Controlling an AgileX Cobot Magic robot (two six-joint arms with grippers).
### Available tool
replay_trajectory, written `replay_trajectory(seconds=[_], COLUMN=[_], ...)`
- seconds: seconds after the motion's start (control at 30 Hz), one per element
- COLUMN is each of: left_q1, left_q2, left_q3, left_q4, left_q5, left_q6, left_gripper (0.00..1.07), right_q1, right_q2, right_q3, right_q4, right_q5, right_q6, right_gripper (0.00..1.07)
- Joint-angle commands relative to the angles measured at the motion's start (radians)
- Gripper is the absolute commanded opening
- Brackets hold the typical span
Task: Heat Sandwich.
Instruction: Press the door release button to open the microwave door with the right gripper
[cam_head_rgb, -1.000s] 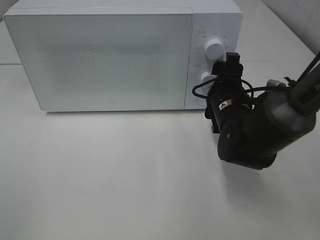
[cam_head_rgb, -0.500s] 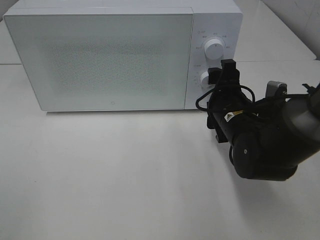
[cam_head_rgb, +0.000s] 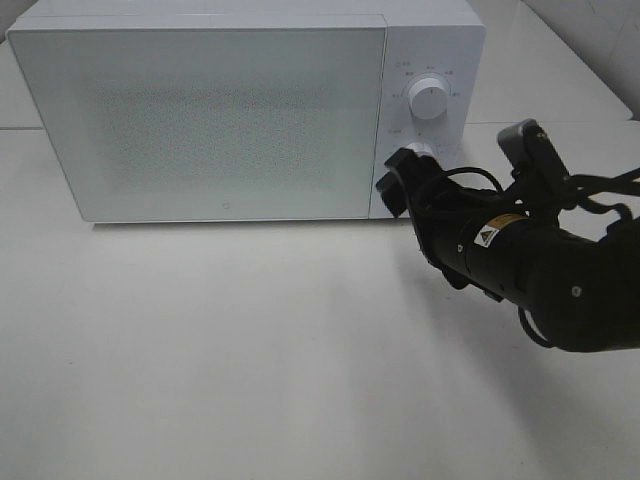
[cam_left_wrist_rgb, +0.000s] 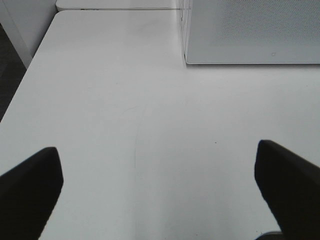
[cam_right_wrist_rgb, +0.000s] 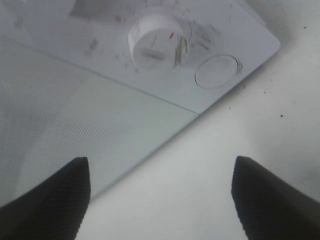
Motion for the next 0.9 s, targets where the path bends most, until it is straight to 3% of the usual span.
replay_trajectory(seconds=[0.03,0.2,0.5,0.9], left_q1=[0.0,0.0,0.0,0.0], left_q2=[-0.021,-0.021,-0.021,-0.021], left_q3=[0.0,0.0,0.0,0.0], left_q4=[-0.008,-0.008,-0.008,-0.008], left_q5=[-0.011,-0.011,-0.011,-0.011], left_q6=[-0.001,-0.001,-0.001,-0.001], left_gripper=[1.0,1.0,1.0,1.0], right_q1=[-0.01,-0.07,-0.204,-0.219], right_q2=[-0.055,-0.151,-0.219,-0.341], right_q3=[0.002,-0.006,-0.071,-0.15], right_q4=[-0.02,-0.019,-0.021,-0.198], right_q5=[0.149,0.443,0.918,1.334], right_q6=[-0.205,-0.559,-0.969,-1.053], right_gripper=[0.76,0.76,0.76,0.76])
